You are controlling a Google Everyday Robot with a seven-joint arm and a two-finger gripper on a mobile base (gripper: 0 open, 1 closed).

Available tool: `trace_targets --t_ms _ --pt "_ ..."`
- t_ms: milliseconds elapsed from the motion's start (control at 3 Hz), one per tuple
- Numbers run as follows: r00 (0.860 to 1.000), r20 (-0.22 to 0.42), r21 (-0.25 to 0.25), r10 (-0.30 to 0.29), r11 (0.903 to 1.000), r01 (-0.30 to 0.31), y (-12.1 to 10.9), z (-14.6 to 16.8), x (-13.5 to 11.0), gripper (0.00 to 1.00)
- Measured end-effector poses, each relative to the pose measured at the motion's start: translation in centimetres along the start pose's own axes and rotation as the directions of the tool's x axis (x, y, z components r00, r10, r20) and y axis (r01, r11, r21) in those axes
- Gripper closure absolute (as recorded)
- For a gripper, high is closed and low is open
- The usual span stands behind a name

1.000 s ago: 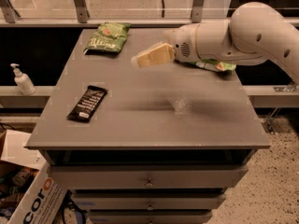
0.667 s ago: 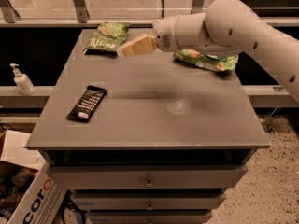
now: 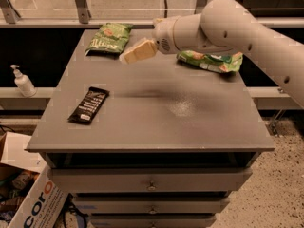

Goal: Pick green jalapeno chip bag

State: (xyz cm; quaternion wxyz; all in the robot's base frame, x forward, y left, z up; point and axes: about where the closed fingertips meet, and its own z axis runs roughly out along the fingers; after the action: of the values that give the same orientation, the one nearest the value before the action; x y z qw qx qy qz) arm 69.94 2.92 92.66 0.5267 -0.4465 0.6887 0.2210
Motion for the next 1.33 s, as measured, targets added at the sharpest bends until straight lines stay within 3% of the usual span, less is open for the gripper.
trace_targets --t_ms 333,667,1000,1333 --pt "0.977 -0.077 0.022 -0.198 0.9796 0.2 -1.2 3.9 2.1 0.0" --pt "0.956 -0.121 0.023 -0.266 0.9625 0.27 -1.4 7.4 4.1 0.0" --pt "0.968 -0.106 0.045 -0.228 0.9712 0.234 -0.9 10.1 5.3 0.0" --pt "0.989 -0.052 0.061 -0.14 0.9878 0.143 -0.2 11.8 5.3 0.0"
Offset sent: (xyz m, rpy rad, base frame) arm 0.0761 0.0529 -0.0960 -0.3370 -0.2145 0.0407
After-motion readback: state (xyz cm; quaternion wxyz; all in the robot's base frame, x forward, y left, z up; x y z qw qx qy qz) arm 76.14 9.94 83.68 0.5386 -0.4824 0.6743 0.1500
